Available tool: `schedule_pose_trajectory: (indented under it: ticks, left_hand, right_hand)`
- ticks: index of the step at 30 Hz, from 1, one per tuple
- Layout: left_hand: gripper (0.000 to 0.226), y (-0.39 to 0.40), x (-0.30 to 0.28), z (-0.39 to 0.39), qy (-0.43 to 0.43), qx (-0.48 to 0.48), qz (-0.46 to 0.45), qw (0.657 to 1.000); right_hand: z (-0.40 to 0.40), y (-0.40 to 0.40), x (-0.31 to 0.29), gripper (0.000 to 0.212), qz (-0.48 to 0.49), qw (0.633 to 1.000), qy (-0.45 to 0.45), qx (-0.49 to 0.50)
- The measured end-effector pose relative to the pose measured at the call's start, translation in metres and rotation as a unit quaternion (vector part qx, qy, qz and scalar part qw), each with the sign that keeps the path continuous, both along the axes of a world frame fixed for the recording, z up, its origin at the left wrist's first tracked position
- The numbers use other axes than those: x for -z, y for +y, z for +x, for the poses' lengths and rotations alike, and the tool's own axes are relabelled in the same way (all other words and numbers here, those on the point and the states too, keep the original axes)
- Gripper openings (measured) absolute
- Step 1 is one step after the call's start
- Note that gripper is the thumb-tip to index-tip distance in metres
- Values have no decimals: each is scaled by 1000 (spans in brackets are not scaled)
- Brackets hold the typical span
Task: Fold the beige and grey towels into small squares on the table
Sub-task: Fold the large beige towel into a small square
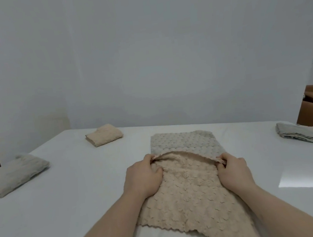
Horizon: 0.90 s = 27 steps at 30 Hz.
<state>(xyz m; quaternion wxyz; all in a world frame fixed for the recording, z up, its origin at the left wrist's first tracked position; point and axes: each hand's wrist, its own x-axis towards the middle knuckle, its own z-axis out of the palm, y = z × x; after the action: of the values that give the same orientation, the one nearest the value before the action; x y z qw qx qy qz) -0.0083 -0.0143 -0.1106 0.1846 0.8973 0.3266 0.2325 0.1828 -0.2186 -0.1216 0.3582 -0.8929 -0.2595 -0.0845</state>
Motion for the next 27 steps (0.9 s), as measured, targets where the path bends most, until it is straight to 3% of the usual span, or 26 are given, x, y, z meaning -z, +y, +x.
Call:
schedule_pose_trajectory:
  ticks: [6, 11, 21, 27]
  left_hand:
    - [28, -9, -2, -18, -118, -39, -14, 992]
    - [16, -16, -21, -48, -135, -47, 14, 990]
    - [14, -44, -204, -96, -273, -36, 86, 958]
    - [13, -76, -250, -139, -294, -8, 99, 951]
  right_hand:
    - [-23, -18, -13, 24, 114, 993, -4, -32]
    - [-44, -32, -28, 25, 129, 991, -11, -40]
    - [-87, -63, -197, 22, 192, 975, -105, -45]
    - [-128, -96, -237, 21, 241, 962, -115, -51]
